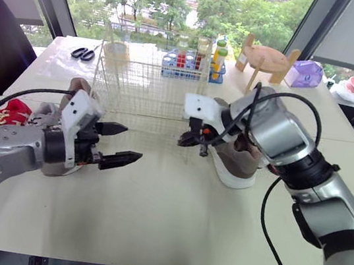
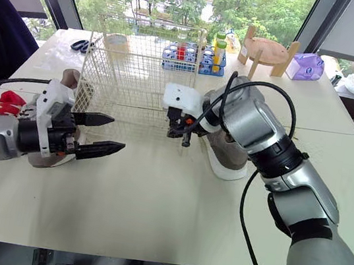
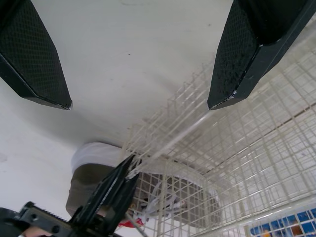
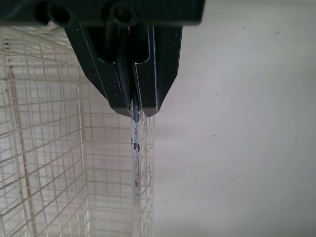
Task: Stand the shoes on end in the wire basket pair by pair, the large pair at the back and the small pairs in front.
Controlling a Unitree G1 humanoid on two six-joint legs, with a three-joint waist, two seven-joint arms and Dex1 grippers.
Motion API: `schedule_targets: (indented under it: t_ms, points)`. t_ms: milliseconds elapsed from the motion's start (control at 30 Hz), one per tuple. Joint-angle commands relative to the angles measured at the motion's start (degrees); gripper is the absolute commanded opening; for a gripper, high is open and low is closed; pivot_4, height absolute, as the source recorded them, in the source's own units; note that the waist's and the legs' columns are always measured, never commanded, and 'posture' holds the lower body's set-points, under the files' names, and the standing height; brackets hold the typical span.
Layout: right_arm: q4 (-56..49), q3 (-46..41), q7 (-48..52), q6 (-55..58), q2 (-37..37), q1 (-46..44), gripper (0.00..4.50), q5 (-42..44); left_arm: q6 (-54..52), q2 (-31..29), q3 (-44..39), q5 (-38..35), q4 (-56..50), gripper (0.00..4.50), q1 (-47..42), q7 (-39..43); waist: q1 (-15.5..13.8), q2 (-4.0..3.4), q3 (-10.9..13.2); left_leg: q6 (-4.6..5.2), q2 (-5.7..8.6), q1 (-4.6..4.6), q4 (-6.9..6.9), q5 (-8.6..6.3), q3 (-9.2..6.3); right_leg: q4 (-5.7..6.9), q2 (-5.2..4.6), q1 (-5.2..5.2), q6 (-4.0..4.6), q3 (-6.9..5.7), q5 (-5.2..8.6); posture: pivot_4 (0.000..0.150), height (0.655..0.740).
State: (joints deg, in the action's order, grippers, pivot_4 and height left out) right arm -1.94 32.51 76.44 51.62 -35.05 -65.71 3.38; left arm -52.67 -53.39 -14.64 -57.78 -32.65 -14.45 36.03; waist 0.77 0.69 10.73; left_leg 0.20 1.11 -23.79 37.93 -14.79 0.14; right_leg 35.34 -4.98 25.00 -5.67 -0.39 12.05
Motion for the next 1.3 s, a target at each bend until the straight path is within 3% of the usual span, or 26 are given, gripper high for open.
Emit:
schedule_targets:
  t_ms: [33,267,367,467,500,600,700,733,833,900,1133,1300]
  points:
    - [-4.07,-1.46,0.69,-0.43,-1.16,-0.34,0.03,1.31,1.33,0.17,-0.65,0.85,-0.82,4.50,-0.58,0.40,0.02,0.00,0.00,0.00,0.00,0.00,0.00,0.00,0.00,0.01,0.00,0.00,0.00,0.00,0.00,0.150,0.7400]
    - [-4.98,-1.77,-1.35,-0.45,-0.60,0.71,0.03,1.20,1.52,0.40,-0.28,1.65,-0.53,4.50,-0.73,0.80,0.05,0.00,0.00,0.00,-0.02,0.01,0.00,0.00,0.00,0.03,0.02,0.02,0.00,0.00,0.00,0.150,0.7400]
    - [-6.49,-2.46,-1.92,-1.08,-1.10,1.77,0.94,1.58,1.69,0.58,-0.13,1.85,-0.12,4.50,-0.53,1.53,0.03,0.00,0.00,0.00,-0.02,0.01,0.00,0.00,0.00,0.04,0.02,0.02,0.00,0.00,0.00,0.150,0.7400]
    - [-10.87,-7.04,0.18,-1.54,-3.22,1.58,2.60,5.80,1.42,1.21,-0.84,0.86,-0.35,4.50,-0.17,1.82,-0.08,0.00,0.00,0.00,-0.02,0.00,0.00,0.00,0.00,0.03,0.02,0.01,0.00,0.00,0.00,0.150,0.7400]
    - [-12.07,-9.72,0.29,1.94,-3.36,0.36,2.96,8.28,1.09,1.42,-1.50,-0.06,-0.66,4.50,0.10,1.76,-0.14,0.01,0.00,0.00,-0.02,0.00,0.01,0.00,-0.01,0.03,0.01,0.00,-0.01,0.00,0.00,0.150,0.7400]
    - [-9.95,-21.19,-3.52,13.29,-2.10,-5.07,2.96,14.72,-0.19,2.06,-3.81,-4.94,-2.14,4.50,1.08,1.40,-0.07,0.01,0.01,0.01,-0.02,0.00,0.05,0.00,-0.02,0.03,-0.01,-0.03,-0.01,0.00,0.00,0.150,0.7400]
    - [-6.27,-34.64,-13.30,14.98,0.92,-4.60,2.96,16.79,-1.14,3.67,-5.44,-12.61,-3.62,4.50,1.83,-1.22,-0.20,0.12,-0.06,0.00,-0.05,0.02,0.06,0.00,-0.08,0.05,-0.02,-0.02,0.00,0.00,0.00,0.150,0.7400]
    - [-6.79,-37.65,-15.83,12.06,1.55,-2.63,2.96,16.85,-1.38,3.94,-5.58,-14.89,-4.18,4.50,1.96,-2.24,-0.28,0.19,-0.10,0.00,-0.05,0.05,0.04,0.00,-0.16,0.01,-0.02,-0.11,0.01,-0.04,0.01,0.150,0.7400]
    - [-11.82,-48.91,-27.60,2.57,5.33,10.21,3.86,14.46,-0.29,6.54,-4.21,-22.65,-6.30,4.50,2.12,-8.86,-0.43,0.45,-0.26,-0.01,-0.04,0.21,0.02,-0.01,-0.34,-0.20,-0.08,-0.45,0.05,-0.06,0.02,0.150,0.7400]
    - [-17.84,-54.14,-33.96,3.02,8.19,19.90,4.41,14.49,1.19,10.08,-1.41,-27.29,-6.58,4.50,1.61,-14.45,-1.27,0.43,-0.29,0.01,0.05,0.32,0.01,-0.02,-0.35,-0.22,-0.28,-0.61,0.09,-0.03,0.05,0.150,0.7400]
    - [-32.35,-55.53,-46.74,2.63,18.09,44.27,4.41,16.56,1.26,15.89,11.07,-19.50,-7.82,4.50,2.36,-17.50,-1.04,0.07,-0.25,0.03,0.04,0.37,0.01,0.00,-0.13,-0.03,-0.04,-0.45,0.06,0.08,0.03,0.150,0.7400]
    - [-34.81,-53.44,-51.05,0.09,21.21,51.93,4.41,17.56,2.09,17.48,16.01,-13.28,-7.27,4.50,4.00,-14.42,-1.00,0.04,-0.25,0.04,0.02,0.44,0.03,0.00,-0.12,-0.04,0.20,-0.53,0.25,0.14,0.15,0.150,0.7400]
